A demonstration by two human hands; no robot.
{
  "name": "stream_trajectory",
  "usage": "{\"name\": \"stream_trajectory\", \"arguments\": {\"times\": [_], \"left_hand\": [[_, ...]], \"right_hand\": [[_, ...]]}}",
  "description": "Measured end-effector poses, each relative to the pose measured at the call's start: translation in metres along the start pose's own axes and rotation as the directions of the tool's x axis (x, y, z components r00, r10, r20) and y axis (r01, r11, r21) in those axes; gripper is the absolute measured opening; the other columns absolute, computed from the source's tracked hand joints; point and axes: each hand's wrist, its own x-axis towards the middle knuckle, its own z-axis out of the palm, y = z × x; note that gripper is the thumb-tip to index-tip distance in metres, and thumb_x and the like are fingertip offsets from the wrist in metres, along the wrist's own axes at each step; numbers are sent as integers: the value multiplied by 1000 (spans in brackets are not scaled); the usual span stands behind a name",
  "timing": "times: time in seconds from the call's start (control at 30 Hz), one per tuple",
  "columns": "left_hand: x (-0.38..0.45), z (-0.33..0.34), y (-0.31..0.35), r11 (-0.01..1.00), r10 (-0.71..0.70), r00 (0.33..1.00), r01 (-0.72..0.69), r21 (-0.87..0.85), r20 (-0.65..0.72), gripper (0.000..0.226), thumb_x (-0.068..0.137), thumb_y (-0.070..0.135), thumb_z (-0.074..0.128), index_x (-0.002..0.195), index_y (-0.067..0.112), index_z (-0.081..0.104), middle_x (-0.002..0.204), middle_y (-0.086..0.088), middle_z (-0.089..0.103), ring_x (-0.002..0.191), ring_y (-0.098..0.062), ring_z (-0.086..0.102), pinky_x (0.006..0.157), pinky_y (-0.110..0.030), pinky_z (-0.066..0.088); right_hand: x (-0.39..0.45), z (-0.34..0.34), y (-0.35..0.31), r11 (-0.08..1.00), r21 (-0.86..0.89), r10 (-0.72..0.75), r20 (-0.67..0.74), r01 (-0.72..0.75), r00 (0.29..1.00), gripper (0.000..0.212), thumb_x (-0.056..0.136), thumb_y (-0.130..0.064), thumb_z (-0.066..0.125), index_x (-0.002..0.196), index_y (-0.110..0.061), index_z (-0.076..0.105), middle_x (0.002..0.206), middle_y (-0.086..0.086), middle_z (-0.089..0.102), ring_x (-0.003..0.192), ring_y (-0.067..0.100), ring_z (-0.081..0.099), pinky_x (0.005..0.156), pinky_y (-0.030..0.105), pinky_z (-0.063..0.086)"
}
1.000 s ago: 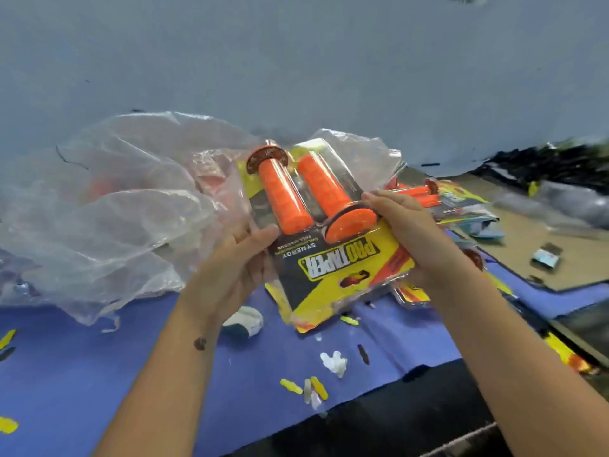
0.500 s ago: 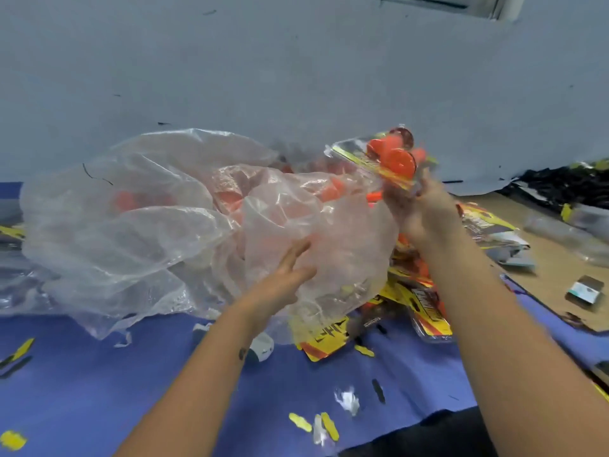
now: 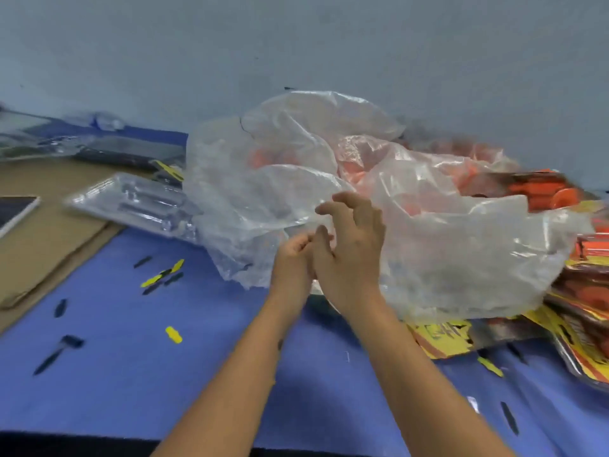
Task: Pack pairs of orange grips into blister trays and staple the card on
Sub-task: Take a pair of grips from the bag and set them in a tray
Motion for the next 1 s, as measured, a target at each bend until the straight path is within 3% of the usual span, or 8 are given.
{"name": "stream_trajectory", "arguments": {"times": [0.07,0.17,0.27,0.37,0.47,0.53,0.8,1.0], "left_hand": [[2,-38,-5,999,45,978,-48,-12,-203,29,88,1,44,77,14,68,63,-1,62,58,-12,55,52,-23,45],[7,-95,-12,994,104,817,-102,35,-567,34,85,-3,38,75,17,63,55,6,52,52,-9,45,52,-21,39],[21,-138,-14,994,87,730,-22,104,-678,32,85,-3,39,79,20,61,73,2,60,67,-9,53,66,-26,44],[38,-165,-17,923,94,804,151,355,-587,35,85,-2,39,85,25,63,100,-3,64,89,-17,55,78,-32,44],[54,-174,-17,816,152,844,186,547,-514,43,81,-5,36,95,23,66,113,-6,56,104,-27,52,84,-38,45],[64,-175,-19,740,235,859,145,657,-454,48,78,-9,39,112,14,64,124,-10,54,118,-32,46,96,-41,40],[91,-151,-59,307,158,986,1,952,-52,52,93,26,51,144,24,37,162,1,16,150,-18,-4,120,-45,-5],[86,-153,-62,65,227,970,-103,993,85,41,99,31,41,140,31,45,134,-1,41,133,-20,35,119,-48,-1]], "right_hand": [[-11,24,-17,993,109,-45,63,38,997,26,76,3,56,99,-3,68,109,13,61,102,27,53,91,30,39],[-35,62,-42,958,284,-33,212,-30,977,24,85,1,48,102,-1,64,101,11,62,94,25,56,82,27,43],[-59,101,-57,932,264,82,513,-248,855,17,95,-10,44,100,-11,61,92,3,64,83,22,55,75,39,45],[-67,129,-54,951,108,139,684,-288,716,16,92,-14,48,100,-11,61,98,3,66,93,24,57,84,42,46],[-57,140,-30,986,-65,160,634,-154,757,52,88,-22,53,140,-24,44,146,1,43,138,24,32,116,46,15],[-46,137,-6,971,-194,227,552,-141,802,65,89,-25,53,150,-34,30,160,1,17,149,19,6,116,49,-5],[-39,138,28,909,-257,416,492,-329,765,50,96,-22,48,143,-37,41,164,-3,-14,149,11,-12,115,50,9],[-35,135,29,902,-250,431,511,-351,744,46,95,-19,49,139,-32,48,164,-5,-10,149,10,-8,114,50,11]]}}
